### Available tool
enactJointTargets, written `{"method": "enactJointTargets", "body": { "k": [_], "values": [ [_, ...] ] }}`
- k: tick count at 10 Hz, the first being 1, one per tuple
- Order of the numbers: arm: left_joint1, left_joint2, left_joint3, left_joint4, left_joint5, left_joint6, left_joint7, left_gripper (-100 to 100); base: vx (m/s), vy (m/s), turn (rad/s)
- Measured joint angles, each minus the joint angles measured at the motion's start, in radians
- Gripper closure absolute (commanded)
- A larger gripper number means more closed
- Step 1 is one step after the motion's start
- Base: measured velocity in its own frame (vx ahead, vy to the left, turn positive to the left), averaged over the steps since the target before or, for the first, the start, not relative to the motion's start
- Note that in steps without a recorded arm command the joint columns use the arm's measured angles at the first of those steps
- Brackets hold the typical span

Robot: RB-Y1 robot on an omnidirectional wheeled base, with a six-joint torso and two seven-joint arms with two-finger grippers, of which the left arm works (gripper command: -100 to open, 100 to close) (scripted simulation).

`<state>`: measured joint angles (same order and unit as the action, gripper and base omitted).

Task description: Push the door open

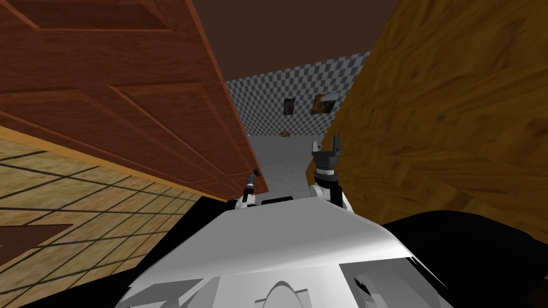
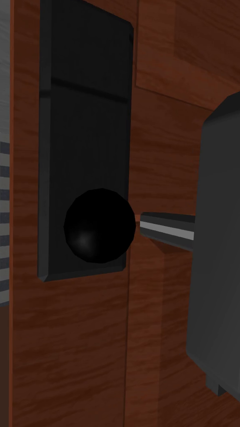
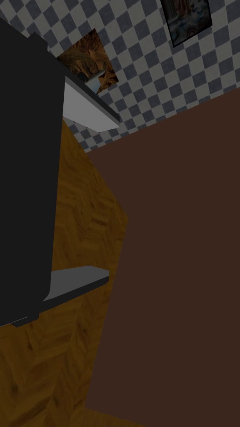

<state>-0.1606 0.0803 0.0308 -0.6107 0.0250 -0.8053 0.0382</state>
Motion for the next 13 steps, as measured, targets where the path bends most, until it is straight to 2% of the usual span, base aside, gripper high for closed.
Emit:
{"method": "enactJointTargets", "body": {
  "k": [3, 6, 9, 13],
  "values": [
    [0.001, -0.003, 0.001, -0.006, 0.002, 0.006, 0.001, -100, -0.219, -0.066, 0.046],
    [0.005, -0.014, 0.003, -0.019, 0.005, 0.015, -0.001, -100, -0.175, -0.082, 0.045],
    [0.011, -0.011, 0.005, -0.024, 0.006, 0.013, -0.002, -100, 0.158, 0.008, -0.024],
    [0.012, -0.008, 0.013, -0.015, 0.01, -0.004, -0.006, -100, 0.208, 0.007, -0.028]
  ]
}}
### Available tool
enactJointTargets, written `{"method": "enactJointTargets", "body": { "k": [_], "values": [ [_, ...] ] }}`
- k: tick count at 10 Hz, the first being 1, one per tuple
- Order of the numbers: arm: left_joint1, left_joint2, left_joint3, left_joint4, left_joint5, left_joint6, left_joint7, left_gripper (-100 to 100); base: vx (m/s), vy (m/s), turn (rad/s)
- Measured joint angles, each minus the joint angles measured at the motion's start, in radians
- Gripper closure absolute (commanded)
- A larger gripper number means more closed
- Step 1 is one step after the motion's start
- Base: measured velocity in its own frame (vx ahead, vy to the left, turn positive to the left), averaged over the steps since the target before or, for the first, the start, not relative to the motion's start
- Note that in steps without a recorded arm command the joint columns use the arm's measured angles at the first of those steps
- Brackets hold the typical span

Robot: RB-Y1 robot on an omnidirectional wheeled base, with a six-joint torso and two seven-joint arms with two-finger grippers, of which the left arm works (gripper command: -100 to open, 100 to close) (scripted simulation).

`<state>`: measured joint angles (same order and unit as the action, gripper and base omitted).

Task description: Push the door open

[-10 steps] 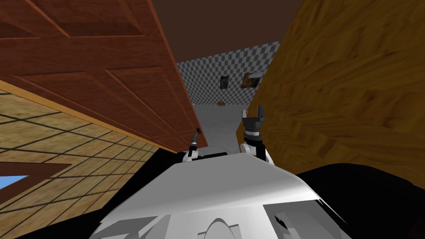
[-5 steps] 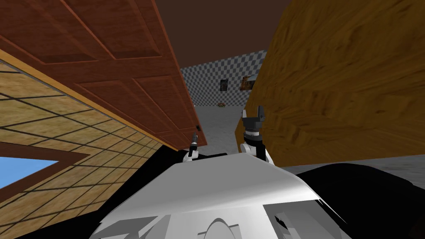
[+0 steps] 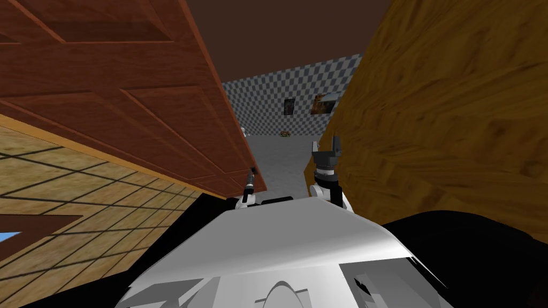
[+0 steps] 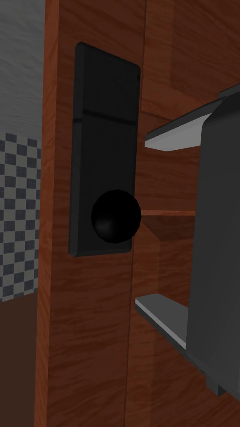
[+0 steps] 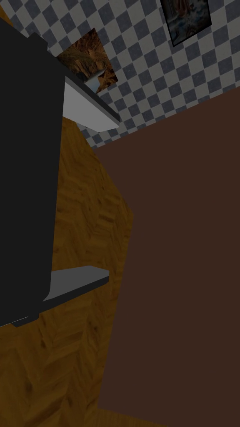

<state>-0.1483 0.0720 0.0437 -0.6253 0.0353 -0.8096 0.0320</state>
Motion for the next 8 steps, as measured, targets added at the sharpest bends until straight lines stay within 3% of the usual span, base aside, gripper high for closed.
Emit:
{"method": "enactJointTargets", "body": {
  "k": [2, 3, 8],
  "values": [
    [0.004, -0.003, 0.003, 0.001, 0.002, -0.008, -0.002, -100, 0.149, 0.0, -0.014],
    [0.004, -0.003, 0.003, 0.001, 0.002, -0.01, -0.002, 100, -0.02, -0.002, 0.003],
    [0.005, -0.003, 0.003, 0.003, 0.001, -0.005, -0.003, 100, -0.016, 0.0, -0.003]
  ]
}}
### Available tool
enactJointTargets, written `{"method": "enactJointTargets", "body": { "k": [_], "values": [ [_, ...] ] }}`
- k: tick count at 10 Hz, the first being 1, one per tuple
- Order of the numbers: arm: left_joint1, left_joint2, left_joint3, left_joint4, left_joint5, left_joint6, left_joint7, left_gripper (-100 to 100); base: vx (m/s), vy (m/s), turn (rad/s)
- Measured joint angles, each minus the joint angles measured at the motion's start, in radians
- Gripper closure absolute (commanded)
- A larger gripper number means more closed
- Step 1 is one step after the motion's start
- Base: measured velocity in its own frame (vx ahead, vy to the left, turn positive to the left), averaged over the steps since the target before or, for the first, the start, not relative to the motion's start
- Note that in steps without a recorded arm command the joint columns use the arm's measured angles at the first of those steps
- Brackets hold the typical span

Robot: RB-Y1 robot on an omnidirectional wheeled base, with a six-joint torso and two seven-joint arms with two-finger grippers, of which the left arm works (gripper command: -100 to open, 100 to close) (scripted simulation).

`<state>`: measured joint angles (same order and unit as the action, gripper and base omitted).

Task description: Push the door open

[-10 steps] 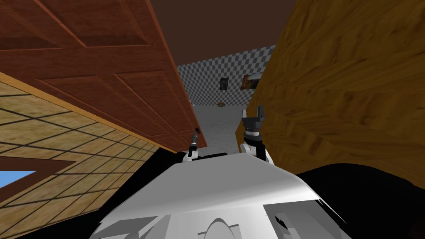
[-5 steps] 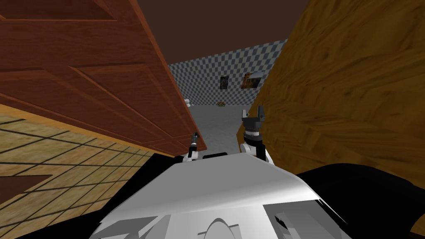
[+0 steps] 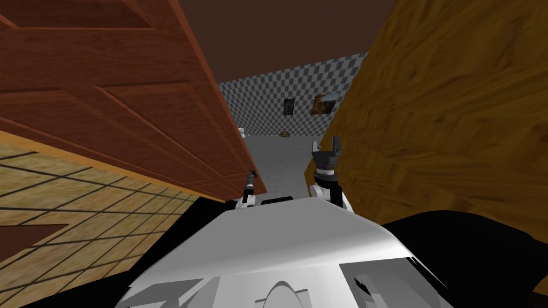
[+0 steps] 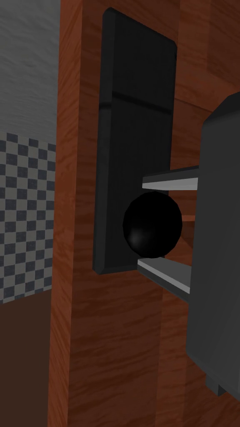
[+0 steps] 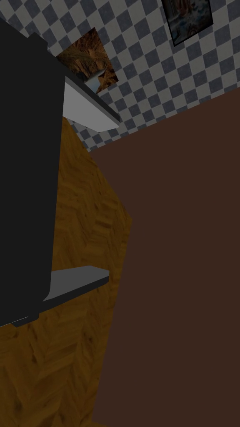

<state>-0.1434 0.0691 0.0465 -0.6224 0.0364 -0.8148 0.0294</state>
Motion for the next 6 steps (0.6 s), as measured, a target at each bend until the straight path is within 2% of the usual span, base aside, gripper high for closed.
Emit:
{"method": "enactJointTargets", "body": {
  "k": [1, 2, 4, 6],
  "values": [
    [0.0, 0.0, 0.0, 0.0, 0.0, 0.0, 0.0, 100, 0.109, -0.033, 0.032],
    [-0.005, 0.0, 0.005, 0.021, 0.003, -0.006, -0.002, 100, 0.17, -0.043, 0.033],
    [-0.001, 0.003, 0.012, 0.022, 0.008, -0.002, -0.002, 100, 0.169, -0.017, 0.015],
    [0.017, 0.003, 0.02, -0.015, 0.013, 0.009, -0.007, 100, 0.184, -0.039, 0.033]
  ]
}}
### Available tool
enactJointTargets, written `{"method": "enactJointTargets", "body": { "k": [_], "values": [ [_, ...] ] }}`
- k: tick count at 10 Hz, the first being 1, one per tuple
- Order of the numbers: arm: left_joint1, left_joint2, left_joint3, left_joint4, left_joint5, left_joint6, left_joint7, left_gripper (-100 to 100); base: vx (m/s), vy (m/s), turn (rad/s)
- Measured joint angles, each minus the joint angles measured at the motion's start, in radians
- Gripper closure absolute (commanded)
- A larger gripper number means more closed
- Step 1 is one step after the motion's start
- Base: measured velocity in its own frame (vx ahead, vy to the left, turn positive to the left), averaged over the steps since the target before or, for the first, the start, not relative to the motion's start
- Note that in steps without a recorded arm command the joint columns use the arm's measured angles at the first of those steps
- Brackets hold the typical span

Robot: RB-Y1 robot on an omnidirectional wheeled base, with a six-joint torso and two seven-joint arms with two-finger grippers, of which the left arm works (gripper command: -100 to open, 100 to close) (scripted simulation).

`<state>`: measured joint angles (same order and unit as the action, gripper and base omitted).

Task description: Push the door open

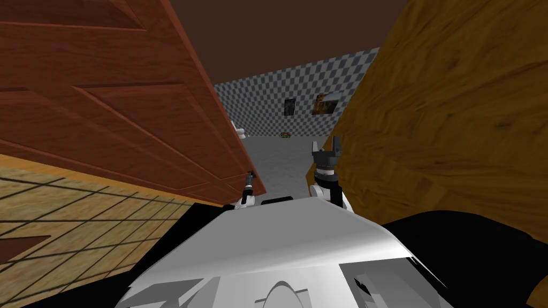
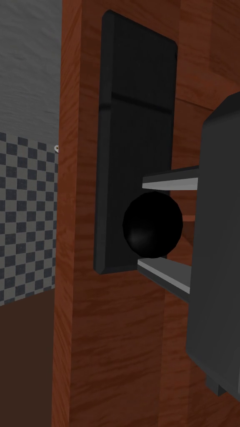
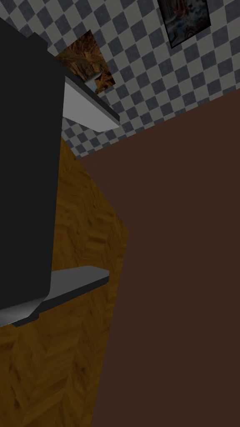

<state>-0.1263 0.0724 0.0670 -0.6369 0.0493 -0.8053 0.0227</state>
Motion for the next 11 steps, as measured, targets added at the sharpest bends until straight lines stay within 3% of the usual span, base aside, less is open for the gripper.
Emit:
{"method": "enactJointTargets", "body": {
  "k": [2, 4, 5, 6, 7, 8, 10, 11],
  "values": [
    [0.001, 0.005, 0.016, -0.011, 0.01, 0.012, -0.006, 100, 0.178, -0.052, 0.045],
    [-0.023, 0.01, 0.034, 0.03, 0.02, -0.007, -0.01, 100, 0.181, -0.019, 0.04],
    [-0.019, 0.008, 0.042, 0.026, 0.025, -0.004, -0.016, 100, 0.194, -0.065, 0.063],
    [-0.052, 0.016, 0.056, 0.088, 0.033, -0.031, -0.018, 100, 0.129, -0.049, 0.021],
    [-0.027, 0.015, 0.06, 0.047, 0.035, -0.019, -0.021, 100, 0.165, -0.034, 0.068],
    [-0.005, 0.015, 0.068, 0.002, 0.04, 0.011, -0.024, 100, 0.184, -0.06, 0.064],
    [-0.01, 0.019, 0.091, 0.018, 0.053, 0.004, -0.031, 100, 0.191, -0.061, 0.065],
    [-0.022, 0.022, 0.104, 0.049, 0.061, -0.015, -0.036, 100, 0.208, -0.083, 0.08]
  ]
}}
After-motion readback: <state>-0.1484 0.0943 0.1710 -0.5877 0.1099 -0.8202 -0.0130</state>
